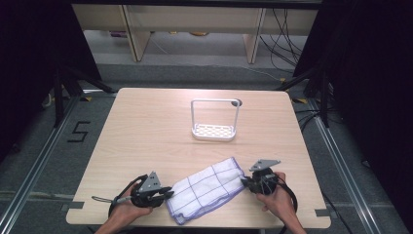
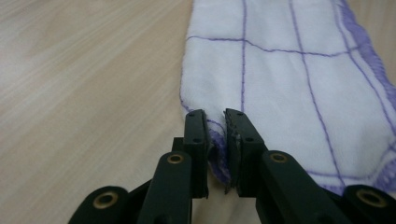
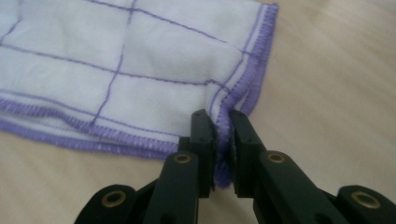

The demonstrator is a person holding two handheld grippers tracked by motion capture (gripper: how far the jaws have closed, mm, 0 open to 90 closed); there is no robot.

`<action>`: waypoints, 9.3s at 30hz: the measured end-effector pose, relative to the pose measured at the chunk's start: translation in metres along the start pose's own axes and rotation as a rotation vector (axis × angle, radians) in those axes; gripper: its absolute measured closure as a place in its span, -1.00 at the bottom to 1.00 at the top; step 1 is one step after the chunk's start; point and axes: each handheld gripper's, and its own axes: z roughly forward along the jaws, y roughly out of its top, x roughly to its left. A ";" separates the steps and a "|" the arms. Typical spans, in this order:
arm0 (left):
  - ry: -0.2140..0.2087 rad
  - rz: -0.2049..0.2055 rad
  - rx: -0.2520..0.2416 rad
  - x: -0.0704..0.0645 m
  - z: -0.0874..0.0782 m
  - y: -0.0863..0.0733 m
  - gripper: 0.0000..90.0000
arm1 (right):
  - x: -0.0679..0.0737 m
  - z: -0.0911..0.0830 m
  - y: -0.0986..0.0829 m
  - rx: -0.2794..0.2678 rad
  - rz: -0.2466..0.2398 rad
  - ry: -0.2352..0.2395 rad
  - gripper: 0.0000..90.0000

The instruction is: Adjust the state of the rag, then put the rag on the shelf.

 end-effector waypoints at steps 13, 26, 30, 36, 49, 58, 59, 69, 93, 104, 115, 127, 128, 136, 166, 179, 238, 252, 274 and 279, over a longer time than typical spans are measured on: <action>-0.088 -0.029 -0.026 -0.030 0.002 -0.002 0.74 | -0.012 0.041 0.065 0.014 -0.094 -0.039 0.84; -0.177 0.043 -0.030 -0.063 0.022 0.013 0.74 | -0.014 0.063 0.085 0.000 -0.122 -0.060 0.66; -0.227 0.016 -0.048 -0.063 0.021 0.014 0.50 | -0.015 0.055 0.085 -0.012 -0.086 -0.110 0.40; -0.211 -0.067 -0.132 -0.044 0.009 0.027 -0.09 | -0.027 0.034 0.085 -0.073 -0.045 -0.130 0.27; 0.026 -0.182 -0.101 0.061 0.069 0.094 -0.13 | -0.026 0.039 0.084 -0.026 0.025 -0.077 0.07; 0.029 -0.210 -0.028 0.079 0.112 0.110 -0.21 | -0.029 0.043 0.084 -0.014 0.032 -0.073 0.00; 0.031 -0.214 -0.027 0.080 0.116 0.111 -0.21 | -0.029 0.044 0.084 -0.016 0.017 -0.076 0.00; 0.047 -0.108 0.012 0.073 0.134 0.119 0.08 | -0.028 0.042 0.084 -0.016 0.039 -0.067 -0.01; 0.033 -0.023 -0.054 0.072 0.119 0.111 0.83 | -0.024 0.047 0.088 -0.049 0.028 -0.059 0.01; 0.040 -0.053 -0.064 0.078 0.110 0.105 0.82 | -0.018 0.069 0.096 -0.047 0.002 -0.048 0.01; 0.045 -0.093 -0.070 0.084 0.108 0.098 0.81 | -0.017 0.085 0.101 -0.021 -0.027 -0.006 0.47; 0.045 -0.098 -0.091 0.081 0.099 0.101 0.81 | -0.017 0.075 0.098 -0.097 -0.059 0.047 0.89; 0.042 -0.099 -0.097 0.082 0.098 0.101 0.81 | -0.018 0.070 0.099 -0.102 -0.075 0.047 0.89; 0.036 -0.087 -0.127 0.077 0.081 0.106 0.82 | -0.007 0.054 0.098 -0.165 -0.092 0.043 0.89; 0.009 -0.065 -0.200 0.052 0.042 0.124 0.82 | 0.010 0.015 0.091 -0.232 -0.107 0.051 0.89; -0.035 -0.089 -0.250 0.040 0.015 0.138 0.82 | 0.024 -0.022 0.098 -0.284 -0.117 0.048 0.89; 0.088 -0.104 -0.410 0.115 -0.042 0.306 0.85 | -0.032 -0.124 0.249 -0.522 -0.078 -0.041 0.90; 0.105 -0.158 -0.465 0.147 -0.029 0.330 0.85 | -0.055 -0.119 0.282 -0.551 -0.034 -0.091 0.88; 0.205 -0.276 -0.403 0.193 0.043 0.319 0.83 | -0.097 -0.039 0.303 -0.461 0.066 -0.197 0.86; 0.214 -0.292 -0.370 0.196 0.055 0.309 0.82 | -0.098 -0.028 0.301 -0.428 0.064 -0.202 0.85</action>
